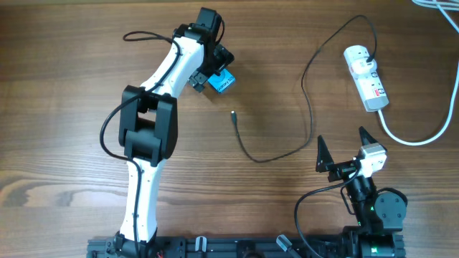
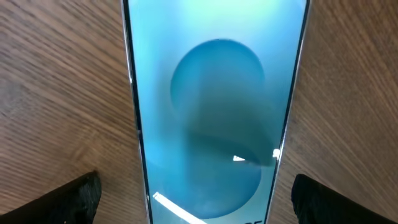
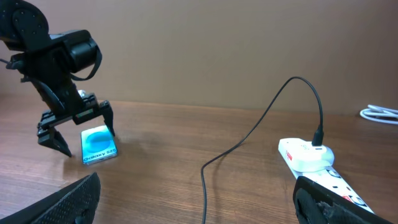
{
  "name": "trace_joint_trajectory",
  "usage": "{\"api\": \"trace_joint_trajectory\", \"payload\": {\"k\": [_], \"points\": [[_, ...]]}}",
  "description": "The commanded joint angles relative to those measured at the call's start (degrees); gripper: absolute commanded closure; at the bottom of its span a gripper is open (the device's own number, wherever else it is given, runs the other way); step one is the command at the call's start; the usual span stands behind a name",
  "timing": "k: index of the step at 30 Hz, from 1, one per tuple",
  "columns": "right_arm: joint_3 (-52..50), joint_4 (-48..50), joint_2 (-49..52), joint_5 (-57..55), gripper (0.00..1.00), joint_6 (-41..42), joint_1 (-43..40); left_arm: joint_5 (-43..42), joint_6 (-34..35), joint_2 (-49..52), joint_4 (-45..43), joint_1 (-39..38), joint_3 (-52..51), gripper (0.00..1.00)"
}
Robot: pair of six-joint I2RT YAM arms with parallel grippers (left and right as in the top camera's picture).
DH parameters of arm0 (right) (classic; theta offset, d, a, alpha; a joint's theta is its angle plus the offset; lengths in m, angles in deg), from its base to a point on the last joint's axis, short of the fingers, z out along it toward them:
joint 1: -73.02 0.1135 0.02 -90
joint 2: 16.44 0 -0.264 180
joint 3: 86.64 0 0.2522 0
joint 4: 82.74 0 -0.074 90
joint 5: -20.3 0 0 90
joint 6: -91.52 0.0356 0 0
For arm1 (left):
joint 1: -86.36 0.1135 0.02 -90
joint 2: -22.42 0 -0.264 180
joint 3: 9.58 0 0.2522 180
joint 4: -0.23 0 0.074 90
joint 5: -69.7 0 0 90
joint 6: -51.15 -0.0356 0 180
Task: Plug charger to phone and switch on socket
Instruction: 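Lower the left gripper and grasp the phone's edge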
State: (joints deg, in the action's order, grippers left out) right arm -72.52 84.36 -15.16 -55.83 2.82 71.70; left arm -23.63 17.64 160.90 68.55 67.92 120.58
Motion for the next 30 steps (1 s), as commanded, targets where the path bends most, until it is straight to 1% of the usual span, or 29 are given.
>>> {"api": "trace_joint_trajectory", "payload": {"k": [1, 2, 5, 8, 12, 15, 16, 18, 19, 21, 22, 23, 25, 27, 30], "points": [[-0.1, 0.3, -0.3, -0.5, 0.0, 0.6, -0.3, 2.0, -0.4, 1.5, 2.2, 0.7, 2.1, 0.02], [-0.1, 0.2, -0.3, -0.5, 0.0, 0.6, -0.3, 4.0, -0.8, 2.0, 4.5, 0.7, 2.1, 0.01], [-0.1, 0.3, -0.3, -0.5, 0.0, 0.6, -0.3, 5.4, -3.5, 3.8, 7.5, 0.5, 2.1, 0.02], [-0.1, 0.3, -0.3, -0.5, 0.0, 0.6, -0.3, 5.9, -3.8, 4.5, 9.0, 0.5, 2.1, 0.01], [-0.1, 0.2, -0.3, -0.5, 0.0, 0.6, -0.3, 15.7, -3.8, 4.5, 16.7, -0.6, 2.1, 0.01], [-0.1, 0.3, -0.3, -0.5, 0.0, 0.6, -0.3, 16.7, -3.8, 4.5, 19.7, -0.6, 2.1, 0.01], [-0.1, 0.2, -0.3, -0.5, 0.0, 0.6, -0.3, 15.9, -3.8, 4.5, 19.8, -0.6, 2.1, 0.01], [-0.1, 0.2, -0.3, -0.5, 0.0, 0.6, -0.3, 11.0, -3.4, 4.1, 19.4, -0.6, 3.7, 0.01], [-0.1, 0.2, -0.3, -0.5, 0.0, 0.6, -0.3, 10.4, -2.4, 4.0, 19.4, -0.8, 5.3, 0.0], [-0.1, 0.3, -0.3, -0.5, 0.0, 0.6, -0.3, 10.4, 1.0, 4.0, 17.7, -2.3, 10.0, 0.01], [-0.1, 0.3, -0.3, -0.5, 0.01, 0.6, -0.3, 9.8, 1.4, 4.0, 15.8, -3.4, 11.5, 0.01], [-0.1, 0.3, -0.3, -0.5, 0.0, 0.6, -0.3, 8.9, 1.4, 4.0, 13.7, -4.2, 11.9, 0.01], [-0.1, 0.2, -0.3, -0.5, 0.0, 0.6, -0.3, 9.1, 4.8, 4.2, 9.0, -6.6, 12.0, 0.01], [-0.1, 0.3, -0.3, -0.5, 0.0, 0.6, -0.3, 9.1, 7.3, 5.2, 8.9, -6.9, 12.0, 0.01], [-0.1, 0.3, -0.3, -0.5, 0.0, 0.6, -0.3, 8.7, 7.5, 6.0, 9.4, -6.2, 12.0, 0.01]]}}
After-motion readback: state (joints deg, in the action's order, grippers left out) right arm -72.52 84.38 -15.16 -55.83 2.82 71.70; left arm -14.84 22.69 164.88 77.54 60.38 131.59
